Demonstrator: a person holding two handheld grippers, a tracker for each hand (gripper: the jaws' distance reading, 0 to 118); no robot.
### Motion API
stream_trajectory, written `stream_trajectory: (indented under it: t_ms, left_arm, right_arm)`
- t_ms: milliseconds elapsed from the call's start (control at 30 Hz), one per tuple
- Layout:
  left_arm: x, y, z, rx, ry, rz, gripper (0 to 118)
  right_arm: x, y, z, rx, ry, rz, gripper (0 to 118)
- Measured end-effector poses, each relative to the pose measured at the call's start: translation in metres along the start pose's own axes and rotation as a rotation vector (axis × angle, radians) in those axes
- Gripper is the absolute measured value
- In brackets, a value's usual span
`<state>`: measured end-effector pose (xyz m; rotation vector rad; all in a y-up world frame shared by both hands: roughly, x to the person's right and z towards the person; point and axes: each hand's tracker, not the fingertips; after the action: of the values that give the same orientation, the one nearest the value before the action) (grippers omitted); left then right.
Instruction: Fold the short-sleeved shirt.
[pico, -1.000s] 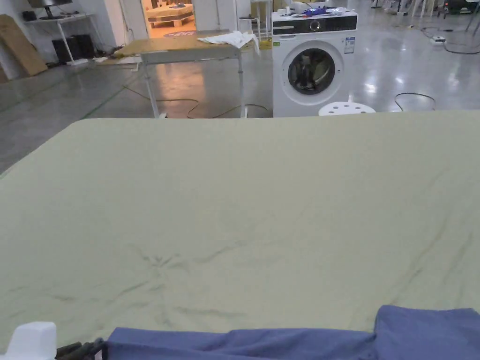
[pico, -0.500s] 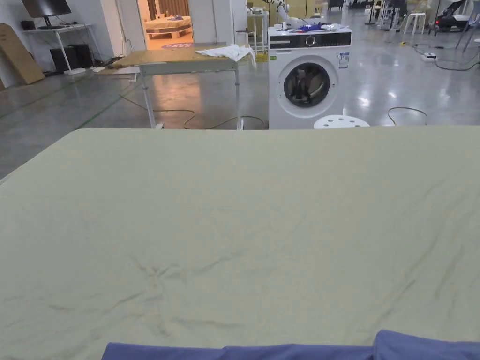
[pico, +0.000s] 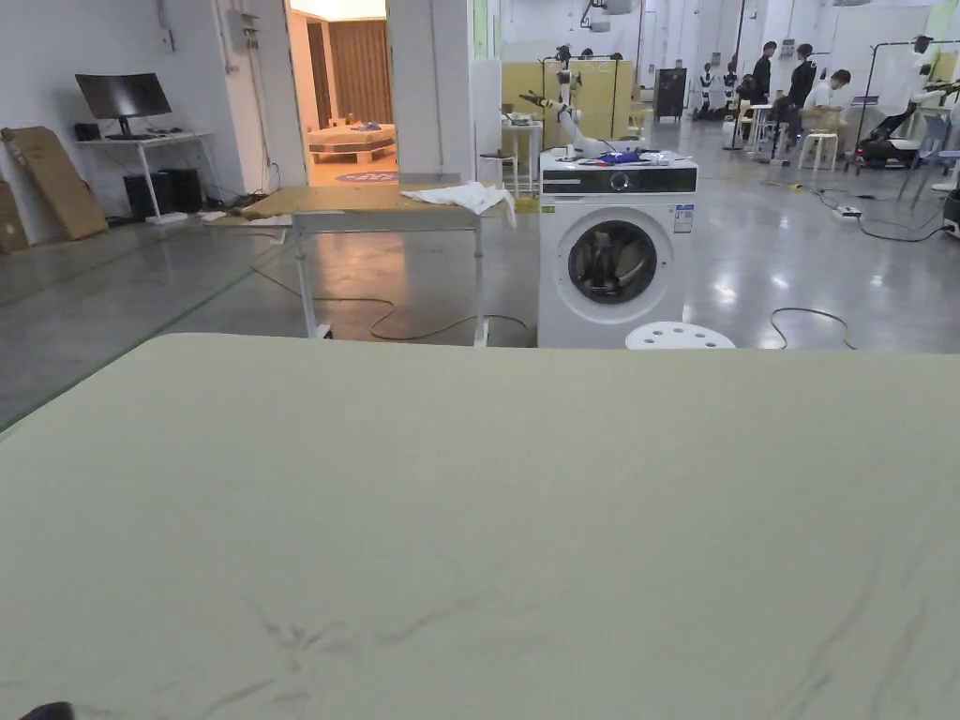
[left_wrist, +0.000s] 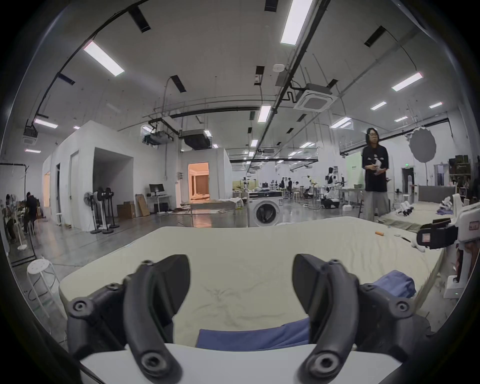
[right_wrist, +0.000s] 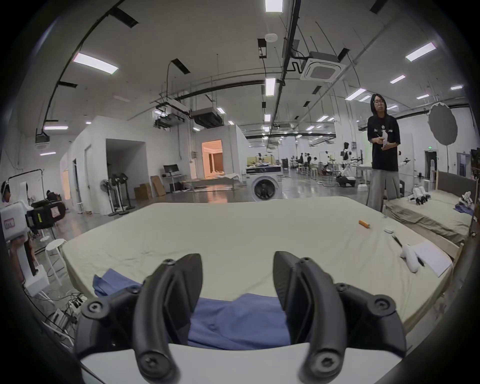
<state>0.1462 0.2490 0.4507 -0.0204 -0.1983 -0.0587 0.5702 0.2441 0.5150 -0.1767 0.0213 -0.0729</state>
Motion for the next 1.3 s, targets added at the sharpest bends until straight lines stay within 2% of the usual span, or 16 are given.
stream_trajectory:
  t_ms: [33, 67, 133, 233, 267, 400, 567, 600, 633, 667, 700, 733, 900, 1167, 1200, 1300]
  left_arm:
    - [0.005, 0.001, 0.001, -0.003, -0.026, -0.014, 52]
    - [0.008, 0.001, 0.002, -0.010, -0.036, -0.028, 47]
    - [0.016, 0.002, 0.004, -0.016, -0.036, -0.049, 38]
    - [0.021, 0.003, 0.005, -0.017, -0.074, -0.054, 2]
    - [0.021, 0.003, 0.005, -0.008, -0.072, -0.054, 0]
    - [0.010, 0.001, 0.003, -0.026, -0.101, 0.005, 0]
    - [-0.024, -0.010, -0.009, -0.095, -0.084, 0.199, 0]
    - [-0.034, -0.016, -0.014, -0.125, -0.074, 0.244, 10]
    - [-0.048, -0.028, -0.020, -0.162, -0.043, 0.304, 29]
    - [-0.063, -0.043, -0.027, -0.197, -0.038, 0.367, 70]
    - [-0.076, -0.057, -0.035, -0.254, -0.057, 0.434, 93]
    - [-0.093, -0.078, -0.045, -0.335, -0.075, 0.508, 102]
    - [-0.139, -0.154, -0.086, -0.657, -0.099, 0.779, 103]
    - [-0.148, -0.195, -0.128, -0.612, -0.175, 1.020, 98]
    - [-0.146, -0.194, -0.131, -0.619, -0.188, 1.061, 93]
    - [-0.131, -0.199, -0.138, -0.672, -0.219, 1.055, 47]
  right_arm:
    - [-0.003, 0.000, -0.001, 0.002, 0.016, -0.012, 32]
    - [-0.005, -0.001, -0.001, -0.001, 0.031, -0.022, 20]
    - [-0.009, -0.005, -0.002, 0.005, 0.029, -0.033, 12]
    - [-0.014, -0.009, -0.001, 0.009, 0.036, -0.019, 0]
    - [-0.014, -0.009, -0.001, -0.001, 0.040, -0.007, 0]
    - [-0.014, -0.009, -0.001, -0.007, 0.041, 0.007, 0]
    - [-0.006, -0.016, 0.000, -0.030, 0.034, -0.031, 0]
    - [-0.005, -0.018, 0.000, -0.039, 0.034, -0.035, 0]
    - [-0.007, -0.017, 0.000, -0.051, 0.035, -0.040, 0]
    - [-0.007, -0.020, 0.000, -0.064, 0.039, -0.048, 0]
    - [-0.005, -0.023, 0.000, -0.082, 0.046, -0.058, 0]
    - [-0.005, -0.027, 0.000, -0.097, 0.051, -0.067, 0]
    - [-0.004, -0.036, 0.003, -0.148, 0.061, -0.100, 0]
    - [-0.003, -0.043, 0.010, -0.187, 0.045, -0.119, 0]
    - [-0.002, -0.043, 0.011, -0.191, 0.043, -0.122, 0]
    - [0.000, -0.046, 0.012, -0.200, 0.038, -0.135, 0]
